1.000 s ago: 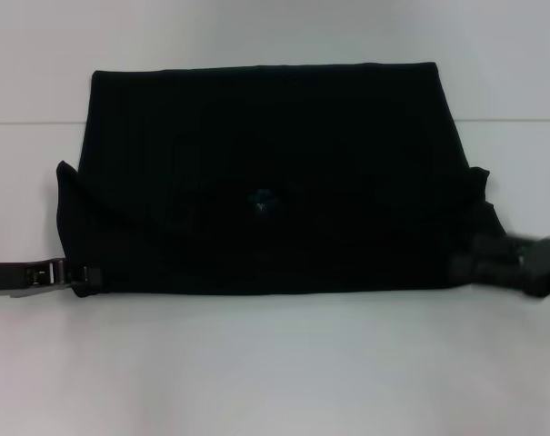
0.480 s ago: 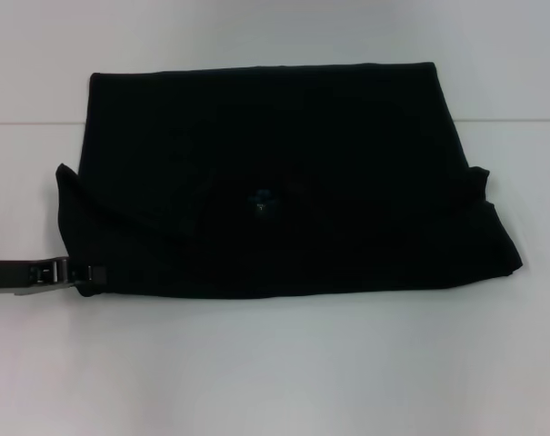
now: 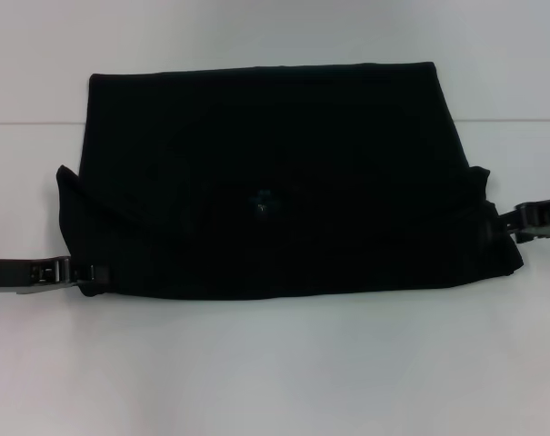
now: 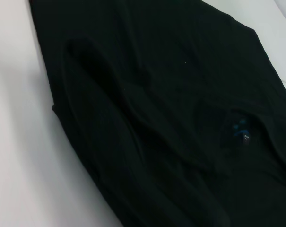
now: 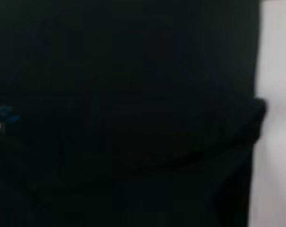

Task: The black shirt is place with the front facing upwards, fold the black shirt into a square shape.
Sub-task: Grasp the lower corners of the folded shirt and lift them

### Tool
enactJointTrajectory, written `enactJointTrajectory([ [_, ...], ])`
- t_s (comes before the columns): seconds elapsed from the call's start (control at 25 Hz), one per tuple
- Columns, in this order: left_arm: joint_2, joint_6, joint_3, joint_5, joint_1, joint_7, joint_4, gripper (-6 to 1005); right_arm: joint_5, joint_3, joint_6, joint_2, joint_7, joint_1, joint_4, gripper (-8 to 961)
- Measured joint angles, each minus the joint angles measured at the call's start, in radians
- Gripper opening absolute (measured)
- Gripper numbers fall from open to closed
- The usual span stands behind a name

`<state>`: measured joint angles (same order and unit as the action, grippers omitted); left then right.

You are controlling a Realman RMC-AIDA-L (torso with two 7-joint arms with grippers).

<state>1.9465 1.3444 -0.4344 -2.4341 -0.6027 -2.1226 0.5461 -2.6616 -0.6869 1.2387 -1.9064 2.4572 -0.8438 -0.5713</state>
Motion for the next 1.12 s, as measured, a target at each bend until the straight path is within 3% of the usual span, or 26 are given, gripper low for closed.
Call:
enactJointTrajectory([
  [0.28, 0.000, 0.001, 0.000, 0.000, 0.001, 0.001, -0.001, 100, -0.001, -0.050, -0.025, -0.037, -0.009, -0.007, 0.004, 719],
  [0.76, 0.000, 0.005, 0.000, 0.002, 0.001, 0.001, -0.002, 100, 0.002, -0.069, -0.038, -0.048, -0.068, 0.003, 0.004, 706],
  [1.12, 0.000, 0.011, 0.001, 0.005, 0.001, -0.005, -0.002, 99, 0.002, -0.069, -0.025, -0.047, -0.072, 0.007, 0.003, 320],
])
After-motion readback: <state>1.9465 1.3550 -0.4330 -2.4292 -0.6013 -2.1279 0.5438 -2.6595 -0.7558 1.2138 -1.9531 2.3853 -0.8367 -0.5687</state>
